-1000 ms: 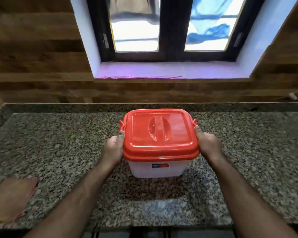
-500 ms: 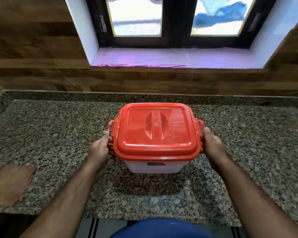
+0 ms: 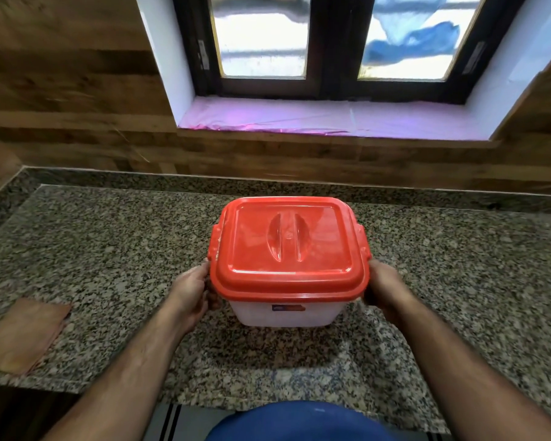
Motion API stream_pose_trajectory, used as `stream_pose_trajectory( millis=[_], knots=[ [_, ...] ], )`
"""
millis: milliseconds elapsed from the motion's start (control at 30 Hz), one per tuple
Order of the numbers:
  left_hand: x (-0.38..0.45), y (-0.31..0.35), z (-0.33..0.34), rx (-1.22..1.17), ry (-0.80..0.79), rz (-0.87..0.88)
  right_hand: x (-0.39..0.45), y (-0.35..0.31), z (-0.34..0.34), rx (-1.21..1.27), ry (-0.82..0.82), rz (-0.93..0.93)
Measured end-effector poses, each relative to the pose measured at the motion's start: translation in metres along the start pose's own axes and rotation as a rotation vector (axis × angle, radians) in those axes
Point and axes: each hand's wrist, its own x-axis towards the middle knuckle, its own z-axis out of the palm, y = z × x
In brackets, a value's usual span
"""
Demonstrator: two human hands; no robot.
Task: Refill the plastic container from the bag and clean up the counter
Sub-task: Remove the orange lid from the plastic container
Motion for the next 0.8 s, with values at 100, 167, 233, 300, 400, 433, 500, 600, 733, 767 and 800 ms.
stream_pose_trajectory(
  millis=[100,167,233,300,400,433,500,600,733,767,800],
  knots=[
    [-0.011,0.010,0.003,0.083,0.131,0.143,-0.013,-0.028,0.000,-0.107,0.314,-0.190],
    [-0.024,0.021,0.012,0.159,0.196,0.268,-0.026,-0.052,-0.001,-0.191,0.282,-0.280],
    [-0.033,0.031,0.020,0.227,0.176,0.326,-0.031,-0.071,-0.001,-0.327,0.192,-0.284],
    [-0.038,0.037,0.025,0.265,0.168,0.324,-0.035,-0.084,0.000,-0.391,0.163,-0.245],
    [-0.039,0.041,0.026,0.263,0.172,0.305,-0.039,-0.093,0.003,-0.426,0.172,-0.179],
    [-0.039,0.041,0.025,0.262,0.174,0.303,-0.039,-0.094,0.003,-0.398,0.169,-0.172],
    [-0.037,0.039,0.024,0.266,0.173,0.302,-0.042,-0.097,0.006,-0.275,0.173,-0.206],
    [-0.033,0.039,0.021,0.232,0.118,0.255,-0.049,-0.107,0.010,-0.058,0.158,-0.272],
    [-0.038,0.040,0.022,0.204,0.130,0.205,-0.077,-0.134,0.018,0.343,-0.102,-0.289],
    [-0.042,0.038,0.025,0.258,0.188,0.260,-0.081,-0.139,0.017,0.389,-0.101,-0.314],
    [-0.047,0.035,0.028,0.338,0.276,0.374,-0.083,-0.144,0.015,0.436,-0.080,-0.349]
  ],
)
